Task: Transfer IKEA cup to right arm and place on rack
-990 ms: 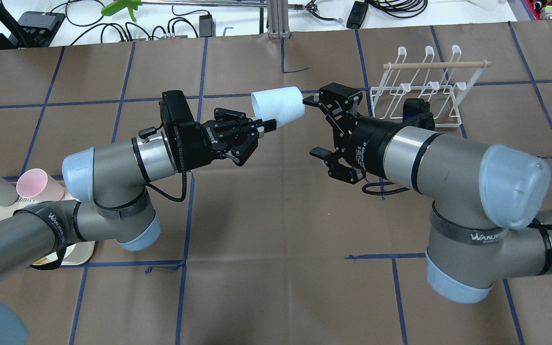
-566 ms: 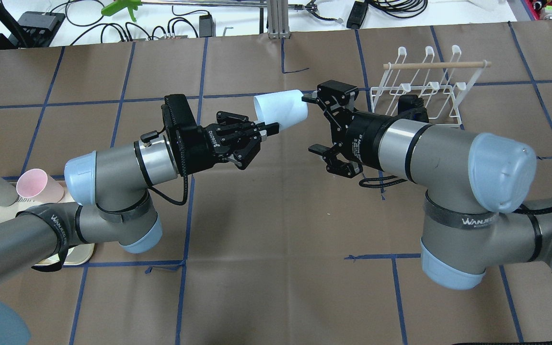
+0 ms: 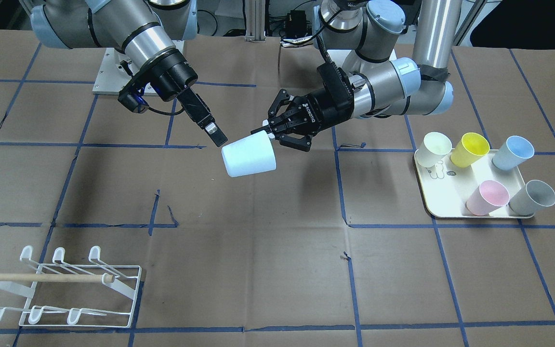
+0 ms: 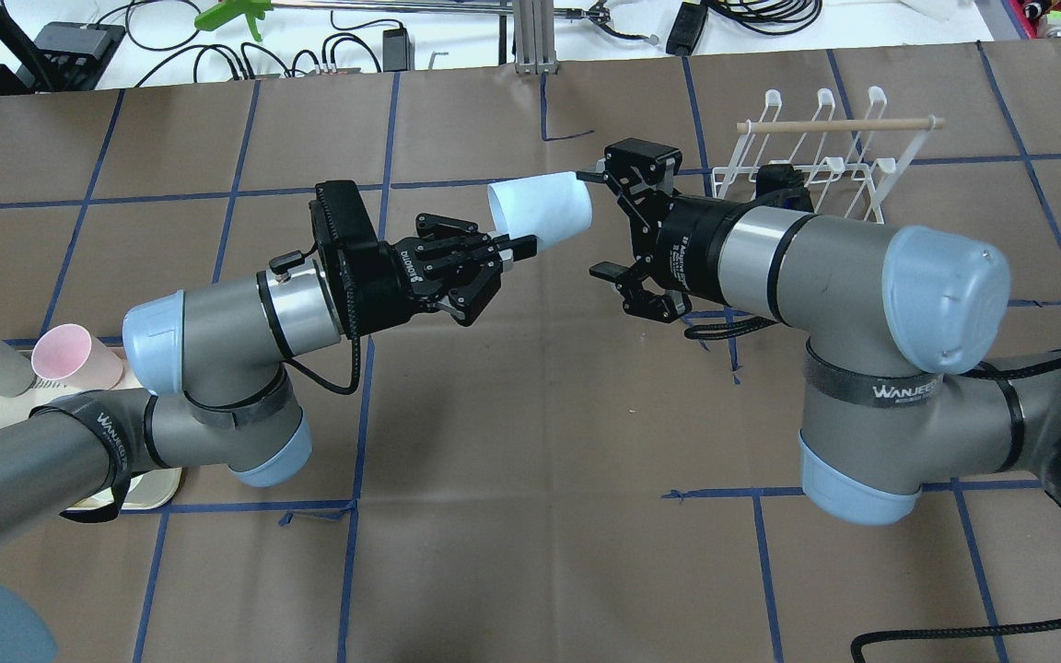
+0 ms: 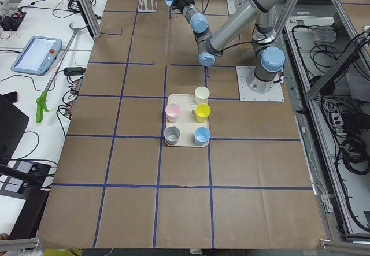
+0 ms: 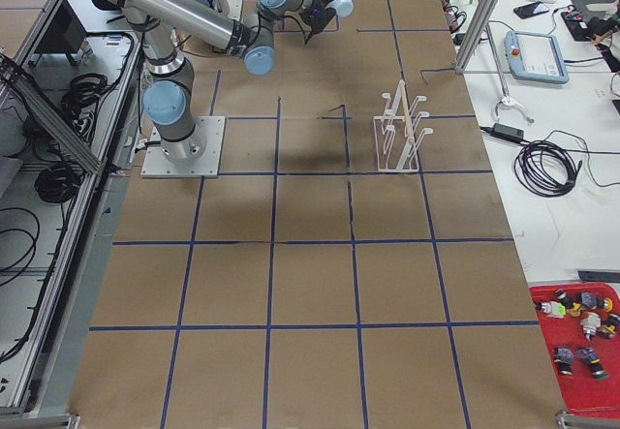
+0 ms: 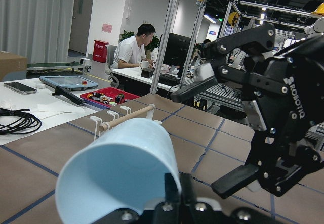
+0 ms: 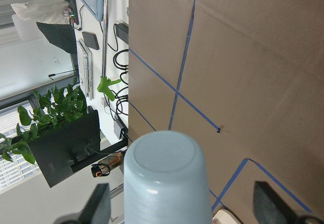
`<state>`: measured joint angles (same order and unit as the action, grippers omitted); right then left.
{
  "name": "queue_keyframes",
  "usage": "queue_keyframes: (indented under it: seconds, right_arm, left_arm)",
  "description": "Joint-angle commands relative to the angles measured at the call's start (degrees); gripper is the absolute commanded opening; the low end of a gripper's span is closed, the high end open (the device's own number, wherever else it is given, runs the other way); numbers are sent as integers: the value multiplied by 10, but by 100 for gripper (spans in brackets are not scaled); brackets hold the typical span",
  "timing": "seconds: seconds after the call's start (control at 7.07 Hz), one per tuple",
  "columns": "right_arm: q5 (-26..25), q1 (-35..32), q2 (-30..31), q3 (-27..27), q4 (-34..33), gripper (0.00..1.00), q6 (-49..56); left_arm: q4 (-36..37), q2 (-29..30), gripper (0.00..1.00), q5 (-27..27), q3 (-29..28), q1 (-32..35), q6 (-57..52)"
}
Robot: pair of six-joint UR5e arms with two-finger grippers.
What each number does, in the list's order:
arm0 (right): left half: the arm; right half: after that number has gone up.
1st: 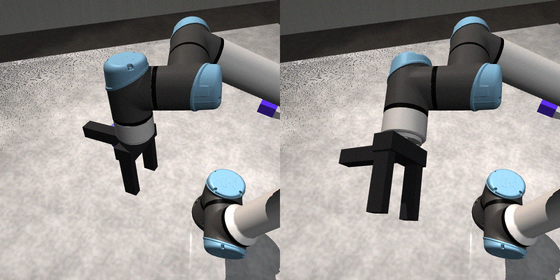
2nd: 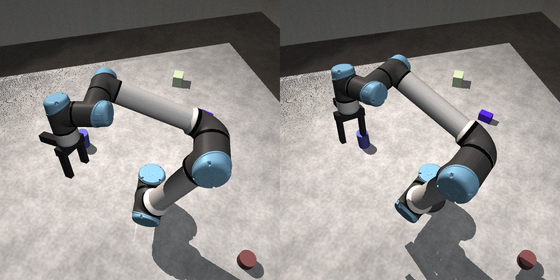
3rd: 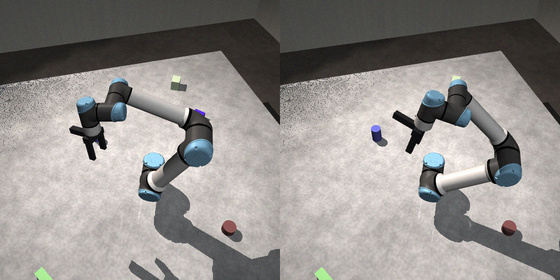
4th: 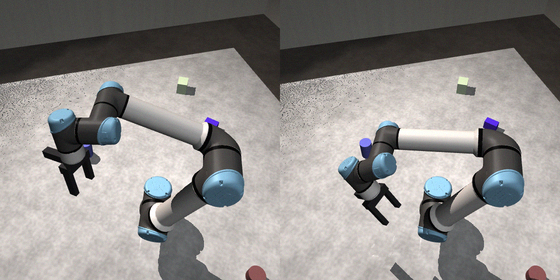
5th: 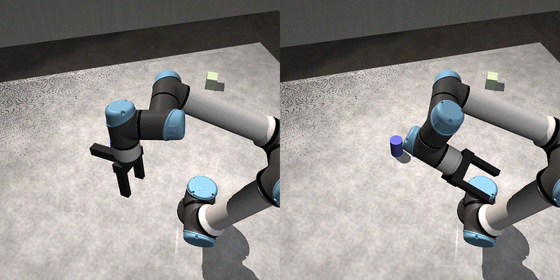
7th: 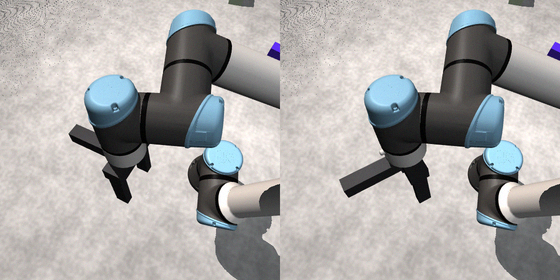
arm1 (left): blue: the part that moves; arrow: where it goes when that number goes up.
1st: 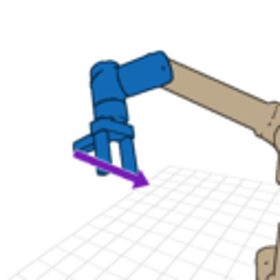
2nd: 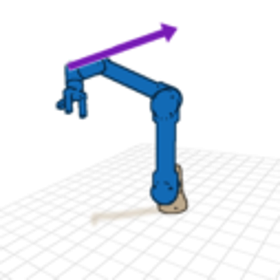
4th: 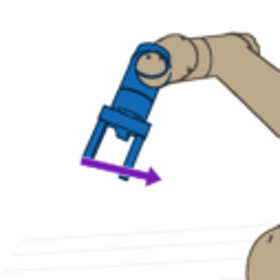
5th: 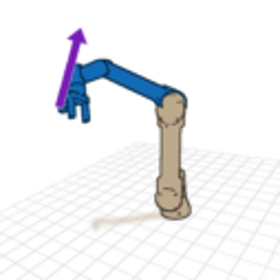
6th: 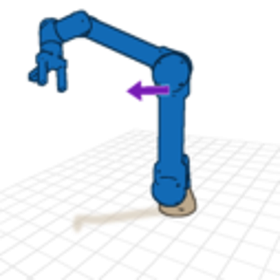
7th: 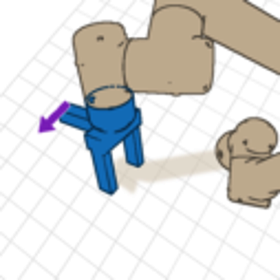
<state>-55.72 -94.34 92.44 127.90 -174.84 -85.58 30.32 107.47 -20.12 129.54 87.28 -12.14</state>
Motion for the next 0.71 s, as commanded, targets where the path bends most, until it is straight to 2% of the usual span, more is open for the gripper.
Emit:
queue_keyframes:
  seconds: [0.0,0.57]
  right_arm:
    - [-5,-11,-16,-16,-1,99,0]
    - [-24,-40,-55,-49,-1,99,-1]
  left_arm:
    - [0,0,4,0,-1,0,0]
    - [0,0,4,0,-1,0,1]
